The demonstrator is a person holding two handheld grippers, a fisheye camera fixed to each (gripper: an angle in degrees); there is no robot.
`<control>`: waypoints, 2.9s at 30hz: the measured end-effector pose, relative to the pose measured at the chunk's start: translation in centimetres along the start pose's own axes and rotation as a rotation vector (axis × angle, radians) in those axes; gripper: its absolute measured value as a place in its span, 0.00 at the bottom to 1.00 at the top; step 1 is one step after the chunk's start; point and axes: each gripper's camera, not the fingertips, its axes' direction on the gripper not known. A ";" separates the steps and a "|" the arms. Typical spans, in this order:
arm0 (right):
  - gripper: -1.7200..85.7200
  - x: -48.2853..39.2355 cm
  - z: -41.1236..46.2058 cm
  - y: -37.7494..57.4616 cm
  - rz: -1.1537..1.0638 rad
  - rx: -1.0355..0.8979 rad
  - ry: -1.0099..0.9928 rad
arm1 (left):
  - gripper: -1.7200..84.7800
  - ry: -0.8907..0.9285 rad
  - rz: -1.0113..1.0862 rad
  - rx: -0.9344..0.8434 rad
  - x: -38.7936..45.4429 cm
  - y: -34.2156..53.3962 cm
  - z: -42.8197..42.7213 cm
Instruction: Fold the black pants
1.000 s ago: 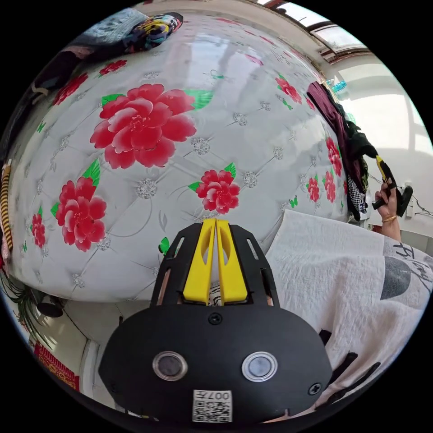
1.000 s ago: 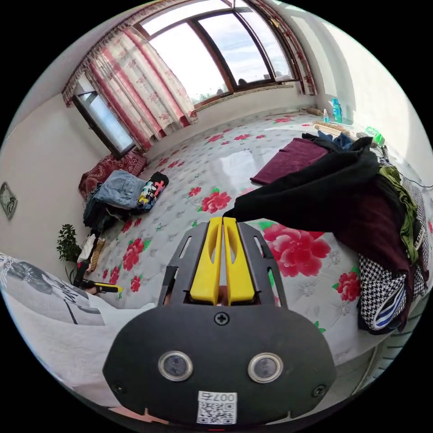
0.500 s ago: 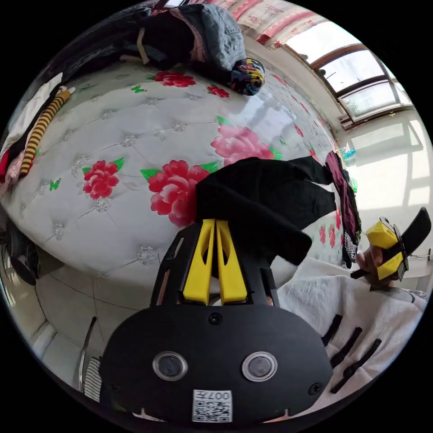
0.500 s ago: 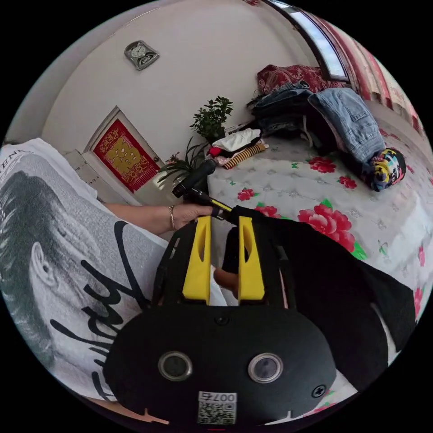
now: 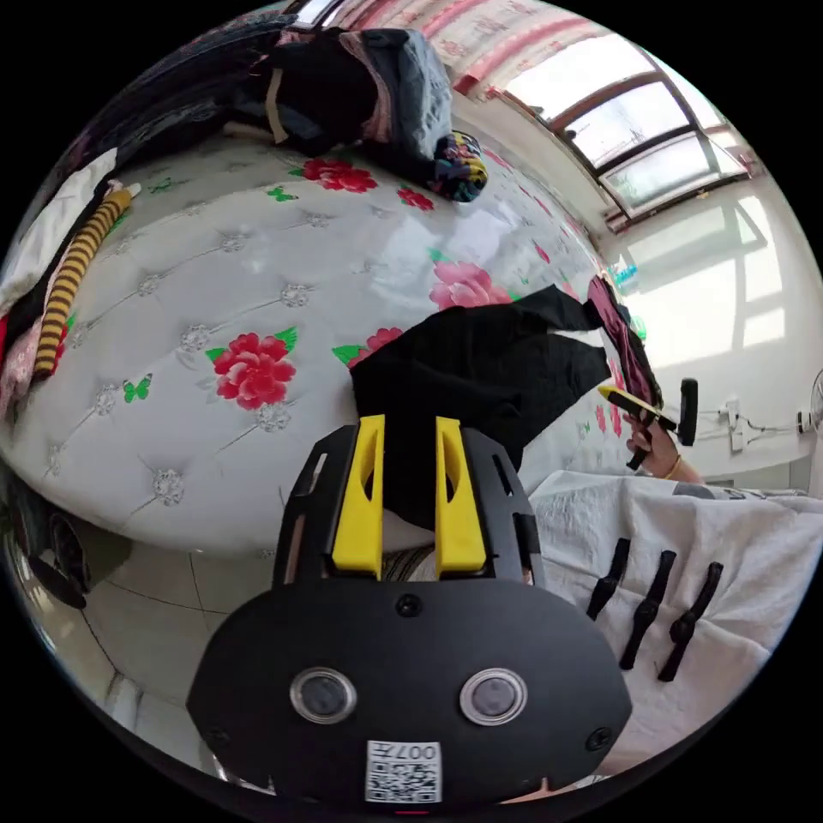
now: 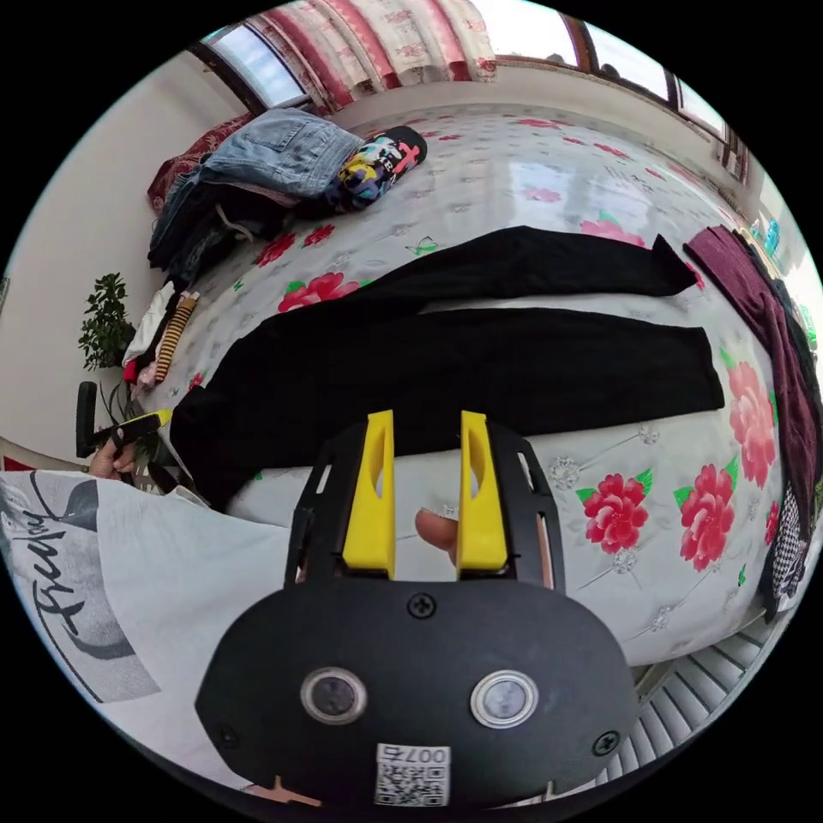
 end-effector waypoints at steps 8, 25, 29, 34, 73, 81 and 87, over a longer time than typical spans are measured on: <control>0.08 -1.0 6.6 -0.9 0.041 -0.018 0.219 | 0.09 -0.216 0.175 -0.094 3.1 -2.2 3.5; 0.09 0.0 1.8 4.0 0.077 0.047 0.078 | 0.09 -0.223 -0.305 0.304 -9.3 4.2 -16.3; 0.10 6.7 0.6 5.1 0.296 0.071 0.147 | 0.09 -0.170 -0.363 0.225 -9.4 5.9 -14.6; 0.10 13.2 3.4 3.0 0.418 -0.053 0.265 | 0.10 -0.179 -0.263 0.104 -6.8 0.2 -10.9; 0.10 16.0 -3.3 -4.5 0.279 0.172 0.254 | 0.09 -0.250 -0.036 0.075 1.4 -10.4 -22.4; 0.12 16.4 3.0 -17.8 0.188 0.088 0.231 | 0.16 -0.334 -0.110 -0.072 0.6 -24.8 -15.3; 0.11 19.2 8.4 -24.2 0.215 0.016 0.282 | 0.11 -0.402 -0.021 -0.152 2.6 -27.7 -13.3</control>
